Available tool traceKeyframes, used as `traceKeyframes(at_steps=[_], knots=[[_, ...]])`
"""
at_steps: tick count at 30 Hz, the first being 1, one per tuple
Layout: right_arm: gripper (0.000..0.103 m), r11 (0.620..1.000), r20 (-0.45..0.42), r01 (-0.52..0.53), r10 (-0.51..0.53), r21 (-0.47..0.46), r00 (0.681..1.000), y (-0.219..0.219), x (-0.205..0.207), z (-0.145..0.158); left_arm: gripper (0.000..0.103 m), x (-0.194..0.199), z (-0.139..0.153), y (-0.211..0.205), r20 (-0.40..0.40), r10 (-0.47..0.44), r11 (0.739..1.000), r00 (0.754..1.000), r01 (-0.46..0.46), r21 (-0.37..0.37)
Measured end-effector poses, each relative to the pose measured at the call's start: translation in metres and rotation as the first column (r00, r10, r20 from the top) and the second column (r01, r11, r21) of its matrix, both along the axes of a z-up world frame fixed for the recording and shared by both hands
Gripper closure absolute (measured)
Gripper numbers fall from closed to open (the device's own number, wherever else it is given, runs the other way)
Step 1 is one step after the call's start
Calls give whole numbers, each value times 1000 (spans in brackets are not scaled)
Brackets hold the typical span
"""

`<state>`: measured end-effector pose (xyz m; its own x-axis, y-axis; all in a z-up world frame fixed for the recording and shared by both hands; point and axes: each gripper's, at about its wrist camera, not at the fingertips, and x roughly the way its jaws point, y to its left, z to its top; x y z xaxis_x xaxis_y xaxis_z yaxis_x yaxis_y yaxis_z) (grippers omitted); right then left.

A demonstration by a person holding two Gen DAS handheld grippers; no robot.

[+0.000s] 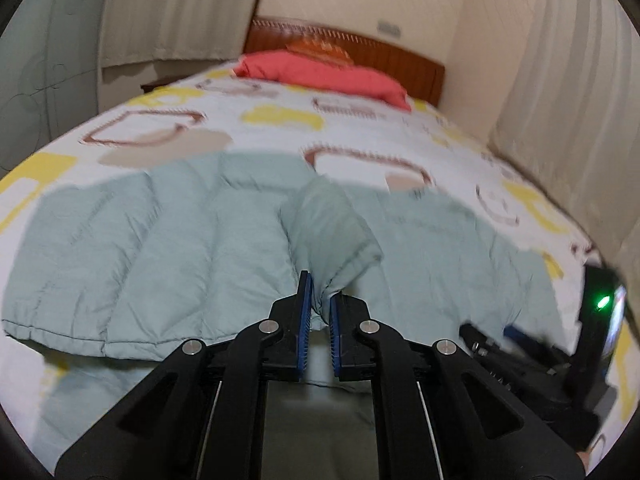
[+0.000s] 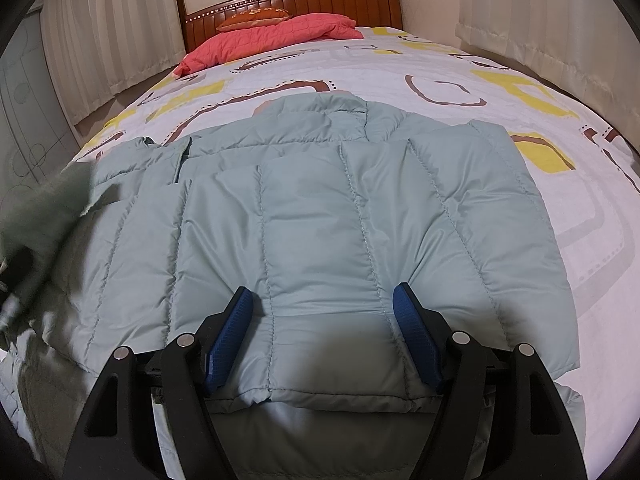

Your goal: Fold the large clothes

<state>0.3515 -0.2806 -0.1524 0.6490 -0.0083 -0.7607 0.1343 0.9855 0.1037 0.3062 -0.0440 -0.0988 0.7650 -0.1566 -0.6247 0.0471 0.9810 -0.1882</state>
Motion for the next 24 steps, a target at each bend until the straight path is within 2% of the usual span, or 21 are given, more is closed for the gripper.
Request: traceKeyframes(at_steps=[4, 5, 7, 8, 9, 15, 20, 24], knots=[[30, 1000, 1, -3, 2, 5, 1000, 1, 0, 0, 94, 6, -16, -10, -58, -34, 999, 998, 35, 23], [29, 1000, 1, -4, 4, 5, 1000, 2, 1, 0, 91, 7, -16, -7, -60, -37, 999, 997, 39, 17], [29, 1000, 1, -4, 4, 4, 1000, 3, 2, 0, 76, 4, -12, -7, -57, -44, 999, 997, 44, -4], [29, 1000, 1, -3, 3, 7, 1000, 2, 2, 0, 59, -2, -11, -5, -55, -41, 999, 998, 41, -11], [29, 1000, 1, -2, 2, 7, 1000, 2, 1, 0, 49, -8, -7, -2, -50, -36, 999, 998, 35, -25], [29, 1000, -9, 2, -2, 8, 1000, 3, 2, 1, 41, -48, 15, 30, -45, -14, 997, 999, 11, -72], [29, 1000, -3, 8, -8, 16, 1000, 8, 0, 15, 38, -73, 24, 93, -40, 117, 990, 992, -120, -72], [29, 998, 35, -36, 34, 54, 999, 29, -5, 37, 38, -78, 22, 146, -38, 258, 965, 965, -259, -30]])
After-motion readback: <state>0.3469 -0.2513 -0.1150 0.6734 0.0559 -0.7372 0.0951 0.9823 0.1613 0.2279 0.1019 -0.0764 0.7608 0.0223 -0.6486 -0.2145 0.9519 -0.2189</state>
